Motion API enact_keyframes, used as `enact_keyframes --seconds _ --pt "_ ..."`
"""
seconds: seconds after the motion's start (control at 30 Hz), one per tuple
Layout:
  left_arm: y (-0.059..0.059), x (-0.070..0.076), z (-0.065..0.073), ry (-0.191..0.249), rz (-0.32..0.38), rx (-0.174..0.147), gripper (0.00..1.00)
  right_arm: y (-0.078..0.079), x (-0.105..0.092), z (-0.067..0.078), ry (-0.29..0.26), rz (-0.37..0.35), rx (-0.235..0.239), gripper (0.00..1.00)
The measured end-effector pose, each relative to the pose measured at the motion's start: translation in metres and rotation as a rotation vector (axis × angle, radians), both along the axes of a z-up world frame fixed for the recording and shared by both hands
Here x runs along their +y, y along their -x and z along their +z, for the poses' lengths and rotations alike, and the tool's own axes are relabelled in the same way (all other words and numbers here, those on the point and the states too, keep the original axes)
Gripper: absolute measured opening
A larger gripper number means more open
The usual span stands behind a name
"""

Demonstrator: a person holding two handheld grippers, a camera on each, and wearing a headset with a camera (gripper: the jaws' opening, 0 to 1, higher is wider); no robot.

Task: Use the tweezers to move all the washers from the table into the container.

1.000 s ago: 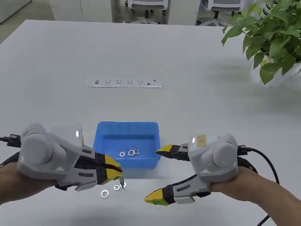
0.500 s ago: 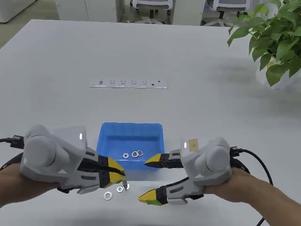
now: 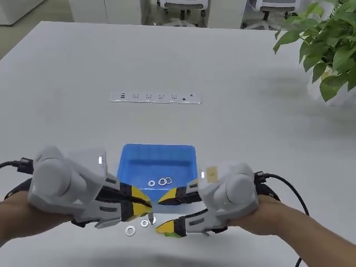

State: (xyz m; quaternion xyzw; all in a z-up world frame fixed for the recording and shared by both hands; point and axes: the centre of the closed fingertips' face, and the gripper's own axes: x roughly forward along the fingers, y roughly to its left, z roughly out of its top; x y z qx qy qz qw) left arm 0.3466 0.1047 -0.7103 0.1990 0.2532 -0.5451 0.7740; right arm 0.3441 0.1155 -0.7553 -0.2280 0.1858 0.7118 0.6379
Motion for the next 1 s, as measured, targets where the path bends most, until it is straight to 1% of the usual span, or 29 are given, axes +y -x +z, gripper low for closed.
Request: enact_keyframes --seconds 0.1,0.13,0.3,0.4,0.53,0.77,0.87,1.0 --pt "-0.001 0.001 0.000 0.000 0.001 0.001 0.06 -0.001 0.004 -0.002 0.003 0.012 0.000 0.28" --pt "-0.002 0.001 0.000 0.000 0.002 0.001 0.06 -0.001 0.005 -0.003 0.006 0.020 -0.012 0.27" --pt "-0.002 0.001 0.000 -0.002 -0.001 0.003 0.06 -0.003 0.009 -0.007 0.022 0.046 -0.040 0.23" --pt "-0.003 0.001 0.000 -0.001 -0.002 0.005 0.06 -0.003 0.013 -0.007 0.016 0.057 -0.039 0.21" --pt "-0.003 0.001 0.000 0.000 -0.004 0.006 0.06 -0.004 0.015 -0.008 0.022 0.073 -0.052 0.15" --pt "-0.003 0.001 0.000 0.001 -0.004 0.007 0.06 -0.001 0.017 -0.008 0.023 0.094 -0.060 0.12" --pt "-0.003 0.001 0.000 -0.001 -0.006 0.007 0.06 0.000 0.017 -0.008 0.026 0.093 -0.053 0.11" --pt "-0.002 0.000 0.000 0.000 -0.005 0.007 0.06 0.000 0.016 -0.008 0.031 0.103 -0.065 0.11"
